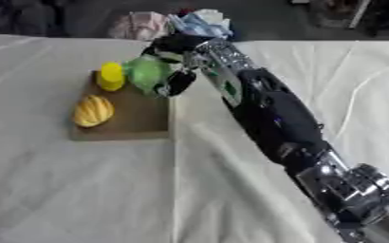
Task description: Pick up objects on the table and place them in the box.
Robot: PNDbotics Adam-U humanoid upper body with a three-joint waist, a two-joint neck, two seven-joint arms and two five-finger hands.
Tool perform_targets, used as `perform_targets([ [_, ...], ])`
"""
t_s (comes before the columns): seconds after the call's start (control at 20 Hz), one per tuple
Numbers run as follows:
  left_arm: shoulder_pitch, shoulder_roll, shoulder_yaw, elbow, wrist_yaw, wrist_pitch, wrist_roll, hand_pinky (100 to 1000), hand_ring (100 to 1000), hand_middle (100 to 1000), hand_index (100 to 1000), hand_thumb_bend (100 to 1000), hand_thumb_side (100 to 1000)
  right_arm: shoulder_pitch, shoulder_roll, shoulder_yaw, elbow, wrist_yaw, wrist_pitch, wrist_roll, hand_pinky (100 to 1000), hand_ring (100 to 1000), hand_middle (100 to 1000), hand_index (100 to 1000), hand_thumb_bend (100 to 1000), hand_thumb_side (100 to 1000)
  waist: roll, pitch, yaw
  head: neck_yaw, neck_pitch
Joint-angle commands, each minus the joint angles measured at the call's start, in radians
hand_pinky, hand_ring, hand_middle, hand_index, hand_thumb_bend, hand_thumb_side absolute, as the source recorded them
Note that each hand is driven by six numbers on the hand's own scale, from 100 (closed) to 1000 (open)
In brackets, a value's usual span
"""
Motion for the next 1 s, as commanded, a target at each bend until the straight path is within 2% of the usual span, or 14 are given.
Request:
perform_targets([
  [0.05, -0.013, 0.003, -0.001, -0.013, 0.006, -0.003, -0.004, 719, 824, 718, 806, 248, 393, -0.023, 0.033, -0.007, 0.046, 0.066, -0.008, -0.011, 802, 780, 721, 731, 100, 344, 0.017, -0.028, 0.003, -0.007, 0.001],
  [0.2, -0.013, 0.002, -0.002, -0.012, 0.006, -0.002, -0.004, 718, 825, 718, 806, 248, 393, -0.012, 0.064, -0.016, 0.089, 0.122, 0.000, -0.046, 807, 789, 748, 819, 101, 412, 0.017, -0.026, 0.005, -0.008, 0.001],
  [0.35, -0.013, 0.001, -0.003, -0.012, 0.006, -0.003, -0.005, 718, 825, 718, 806, 249, 393, -0.010, 0.079, -0.022, 0.106, 0.181, 0.016, -0.094, 814, 804, 782, 916, 207, 524, 0.017, -0.026, 0.007, -0.009, 0.001],
  [0.45, -0.013, 0.001, -0.003, -0.012, 0.006, -0.002, -0.005, 718, 825, 718, 806, 250, 393, -0.010, 0.081, -0.025, 0.106, 0.206, 0.023, -0.119, 820, 816, 811, 958, 242, 574, 0.017, -0.026, 0.007, -0.010, 0.000],
  [0.65, -0.013, 0.001, -0.003, -0.011, 0.006, -0.002, -0.005, 718, 825, 718, 806, 251, 393, -0.019, 0.072, -0.027, 0.082, 0.234, 0.027, -0.145, 831, 832, 844, 986, 310, 599, 0.015, -0.027, 0.007, -0.009, 0.000],
  [1.0, -0.012, 0.002, -0.004, -0.010, 0.006, -0.003, -0.006, 718, 826, 719, 807, 251, 393, -0.051, 0.045, -0.015, 0.025, 0.286, 0.011, -0.132, 862, 863, 883, 1000, 453, 630, 0.013, -0.030, 0.008, -0.011, 0.001],
])
